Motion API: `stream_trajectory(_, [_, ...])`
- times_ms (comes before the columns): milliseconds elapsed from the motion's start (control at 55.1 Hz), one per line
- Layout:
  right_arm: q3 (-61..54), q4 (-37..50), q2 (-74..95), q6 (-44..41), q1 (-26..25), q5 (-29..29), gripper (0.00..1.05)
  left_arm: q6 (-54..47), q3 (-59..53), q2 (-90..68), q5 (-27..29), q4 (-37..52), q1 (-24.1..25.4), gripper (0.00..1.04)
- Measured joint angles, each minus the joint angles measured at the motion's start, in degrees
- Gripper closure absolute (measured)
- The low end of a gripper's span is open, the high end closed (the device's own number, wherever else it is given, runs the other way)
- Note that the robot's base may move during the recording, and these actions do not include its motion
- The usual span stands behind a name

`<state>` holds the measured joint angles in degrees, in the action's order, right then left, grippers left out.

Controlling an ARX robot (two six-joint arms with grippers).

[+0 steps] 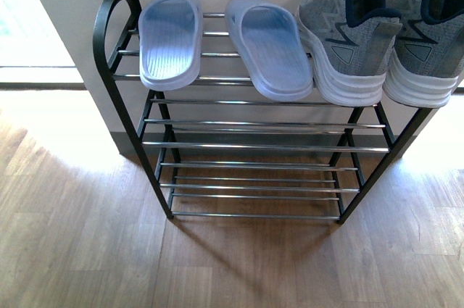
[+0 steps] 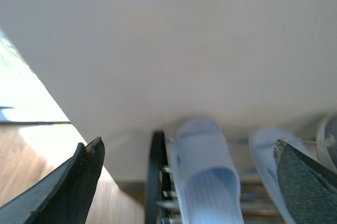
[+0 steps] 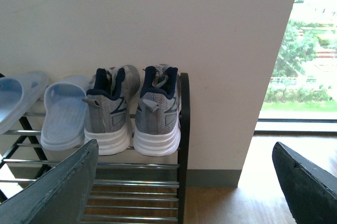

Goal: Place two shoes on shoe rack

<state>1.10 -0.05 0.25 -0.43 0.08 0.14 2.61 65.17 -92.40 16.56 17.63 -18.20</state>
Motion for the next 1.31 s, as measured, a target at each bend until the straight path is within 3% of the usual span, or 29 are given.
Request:
stream_trajectory(163, [0.0,0.0,0.0,0.0,0.0,0.0,0.09,-1.42,-17.51,10.08,-1.81,19.93,3.37,0.43])
stream_trajectory(381, [0.0,0.0,0.0,0.0,0.0,0.0,0.09,-1.79,-32.0,15.85,-5.25,25.18,6.49,0.73])
stream_trajectory(545, [0.0,0.0,0.0,0.0,0.0,0.0,0.09,-1.86,-41.59,23.17,-7.82,27.98,9.31,1.04])
stream_trajectory(944, [0.0,0.0,0.0,0.0,0.0,0.0,0.09,-2.1,-55.21,37.31,-12.13,27.28,13.64,1.04])
stream_trajectory(999, [0.0,0.0,0.0,0.0,0.0,0.0,0.09,-2.21,-56.59,39.58,-15.76,26.25,16.0,1.04])
stream_trajectory(1072, [0.0,0.0,0.0,0.0,0.0,0.0,0.09,-2.16,-58.36,42.97,-16.15,24.46,17.88,1.04])
stream_trajectory(1308, [0.0,0.0,0.0,0.0,0.0,0.0,0.09,-2.19,-61.35,51.34,-16.48,19.15,17.94,1.04])
